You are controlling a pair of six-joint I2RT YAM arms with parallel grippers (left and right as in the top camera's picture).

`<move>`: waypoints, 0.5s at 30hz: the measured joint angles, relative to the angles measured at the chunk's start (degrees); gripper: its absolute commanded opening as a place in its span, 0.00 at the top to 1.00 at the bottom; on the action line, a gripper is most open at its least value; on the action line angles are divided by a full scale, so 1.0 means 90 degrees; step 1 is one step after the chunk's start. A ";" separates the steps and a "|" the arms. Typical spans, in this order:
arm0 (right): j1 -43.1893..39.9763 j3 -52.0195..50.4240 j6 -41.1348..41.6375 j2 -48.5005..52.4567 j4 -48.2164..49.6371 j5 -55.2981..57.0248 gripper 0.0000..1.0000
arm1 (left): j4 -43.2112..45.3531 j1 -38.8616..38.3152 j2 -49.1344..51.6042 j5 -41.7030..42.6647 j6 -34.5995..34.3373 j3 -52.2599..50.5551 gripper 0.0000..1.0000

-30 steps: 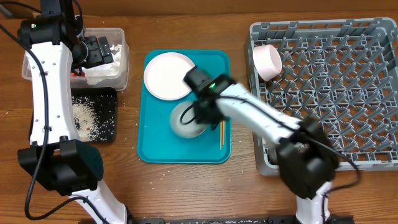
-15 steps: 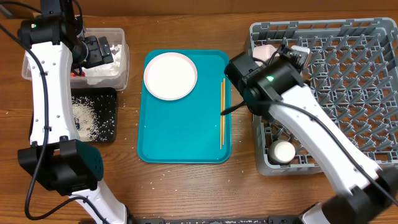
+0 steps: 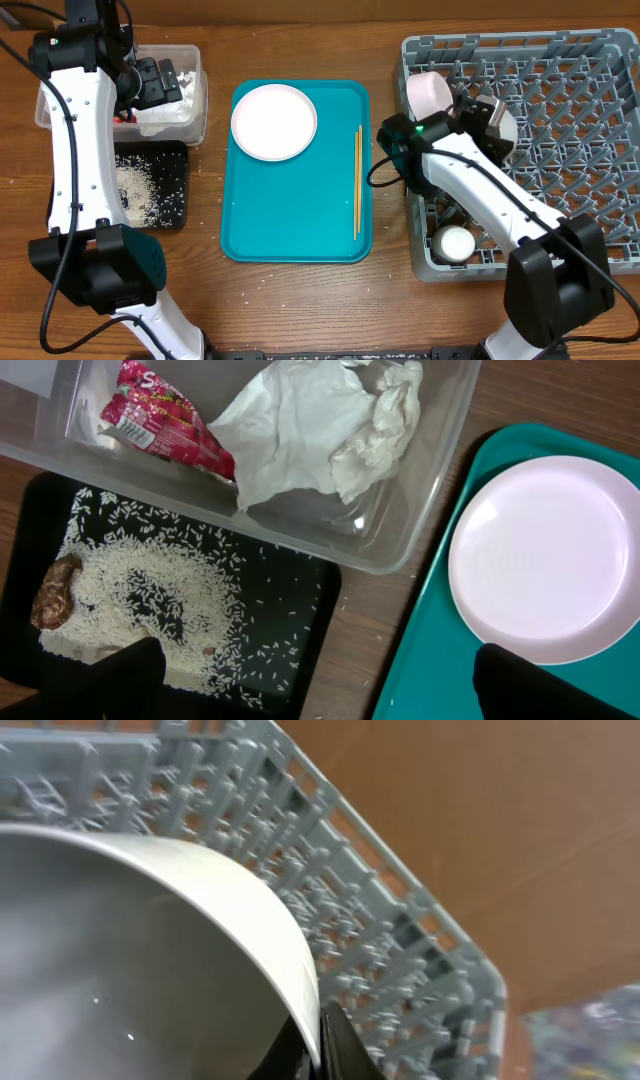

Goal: Sort waste into correct bins and load items into the dishwasher
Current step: 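Place the white bowl on its side in the dish rack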

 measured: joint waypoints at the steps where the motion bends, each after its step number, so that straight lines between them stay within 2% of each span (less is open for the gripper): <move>1: 0.0000 -0.0053 -0.0085 0.0000 0.0199 0.0000 0.96 | 0.0000 0.0000 0.0000 -0.0002 0.0000 0.0000 0.00; 5: 0.0000 -0.0282 -0.0695 0.0000 0.1027 -0.0007 0.96 | 0.0000 0.0000 0.0000 -0.0002 0.0000 0.0000 0.00; 15: 0.0056 -0.0432 -0.1129 0.0000 0.1056 -0.0199 0.96 | 0.0000 0.0000 0.0000 0.0000 0.0000 0.0000 0.00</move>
